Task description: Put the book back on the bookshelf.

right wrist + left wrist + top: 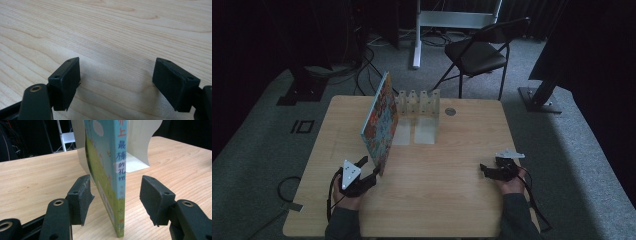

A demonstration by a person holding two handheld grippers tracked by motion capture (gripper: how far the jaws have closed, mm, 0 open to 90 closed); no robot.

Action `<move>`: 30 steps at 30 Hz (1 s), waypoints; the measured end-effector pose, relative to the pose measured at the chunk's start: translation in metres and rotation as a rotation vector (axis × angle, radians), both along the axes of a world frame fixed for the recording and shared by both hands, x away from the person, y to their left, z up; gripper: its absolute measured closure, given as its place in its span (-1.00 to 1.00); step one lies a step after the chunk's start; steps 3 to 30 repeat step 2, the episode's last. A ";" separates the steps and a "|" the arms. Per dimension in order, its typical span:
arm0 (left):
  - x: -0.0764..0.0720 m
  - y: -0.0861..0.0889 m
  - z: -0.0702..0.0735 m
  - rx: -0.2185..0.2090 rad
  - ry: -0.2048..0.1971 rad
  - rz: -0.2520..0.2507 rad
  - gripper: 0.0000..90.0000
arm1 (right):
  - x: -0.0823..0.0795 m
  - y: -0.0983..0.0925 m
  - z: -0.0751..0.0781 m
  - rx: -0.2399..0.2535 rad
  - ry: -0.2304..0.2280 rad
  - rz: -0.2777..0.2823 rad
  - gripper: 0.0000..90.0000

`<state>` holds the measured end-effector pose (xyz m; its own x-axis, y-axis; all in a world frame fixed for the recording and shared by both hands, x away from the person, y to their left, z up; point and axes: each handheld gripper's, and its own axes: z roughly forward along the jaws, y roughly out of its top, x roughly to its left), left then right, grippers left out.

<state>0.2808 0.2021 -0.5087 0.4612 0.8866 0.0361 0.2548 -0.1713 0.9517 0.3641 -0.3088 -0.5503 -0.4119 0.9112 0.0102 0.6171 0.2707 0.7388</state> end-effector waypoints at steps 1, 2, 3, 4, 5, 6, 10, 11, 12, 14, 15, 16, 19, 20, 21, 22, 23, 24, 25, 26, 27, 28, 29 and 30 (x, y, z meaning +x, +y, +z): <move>0.000 0.000 0.000 0.002 -0.001 0.001 -0.05 | 0.000 0.000 0.000 0.000 0.000 0.000 -0.51; -0.001 0.000 0.000 0.006 -0.003 0.002 -0.05 | 0.000 0.000 0.000 0.000 0.000 0.000 -0.51; -0.001 0.000 0.000 0.006 -0.003 0.002 -0.05 | 0.000 0.000 0.000 0.000 0.000 0.000 -0.51; -0.001 0.000 0.000 0.006 -0.003 0.002 -0.05 | 0.000 0.000 0.000 0.000 0.000 0.000 -0.51; -0.001 0.000 0.000 0.006 -0.003 0.002 -0.05 | 0.000 0.000 0.000 0.000 0.000 0.000 -0.51; -0.001 0.000 0.000 0.006 -0.003 0.002 -0.05 | 0.000 0.000 0.000 0.000 0.000 0.000 -0.51; -0.001 0.000 0.000 0.006 -0.003 0.002 -0.05 | 0.000 0.000 0.000 0.000 0.000 0.000 -0.51; -0.001 0.000 0.000 0.006 -0.003 0.002 -0.05 | 0.000 0.000 0.000 0.000 0.000 0.000 -0.51; -0.001 0.000 0.000 0.006 -0.003 0.002 -0.05 | 0.000 0.000 0.000 0.000 0.000 0.000 -0.51; -0.001 0.000 0.000 0.006 -0.003 0.002 -0.05 | 0.000 0.000 0.000 0.000 0.000 0.000 -0.51; -0.001 0.000 0.000 0.006 -0.003 0.002 -0.05 | 0.000 0.000 0.000 0.000 0.000 0.000 -0.51; -0.001 0.000 0.000 0.006 -0.003 0.002 -0.05 | 0.000 0.000 0.000 0.000 0.000 0.000 -0.51; -0.001 0.000 0.000 0.006 -0.003 0.002 -0.05 | 0.000 0.000 0.000 0.000 0.000 0.000 -0.51; -0.001 0.000 0.000 0.006 -0.003 0.002 -0.05 | 0.000 0.000 0.000 0.000 0.000 0.000 -0.51; -0.001 0.000 0.000 0.006 -0.003 0.002 -0.05 | 0.000 0.000 0.000 0.000 0.000 0.000 -0.51; -0.001 0.000 0.000 0.006 -0.003 0.002 -0.05 | 0.000 0.000 0.000 0.000 0.000 0.000 -0.51; -0.001 0.000 0.000 0.006 -0.003 0.002 -0.05 | 0.000 0.000 0.000 0.000 0.000 0.000 -0.51; -0.001 0.000 0.000 0.006 -0.003 0.002 -0.05 | 0.000 0.000 0.000 0.000 0.000 0.000 -0.51; -0.001 0.000 0.000 0.006 -0.003 0.002 -0.05 | 0.000 0.000 0.000 0.000 0.000 0.000 -0.51; -0.001 0.000 0.000 0.006 -0.003 0.002 -0.05 | 0.000 0.000 0.000 0.000 0.000 0.000 -0.51; -0.001 0.000 0.000 0.006 -0.003 0.002 -0.05 | 0.000 0.000 0.000 0.000 0.000 0.000 -0.51; -0.001 0.000 0.000 0.006 -0.003 0.002 -0.05 | 0.000 0.000 0.000 0.000 0.000 0.000 -0.51; -0.001 0.000 0.000 0.006 -0.003 0.002 -0.05 | 0.000 0.000 0.000 0.000 0.000 0.000 -0.51; -0.001 0.000 0.000 0.006 -0.003 0.002 -0.05 | 0.000 0.000 0.000 0.000 0.000 0.000 -0.51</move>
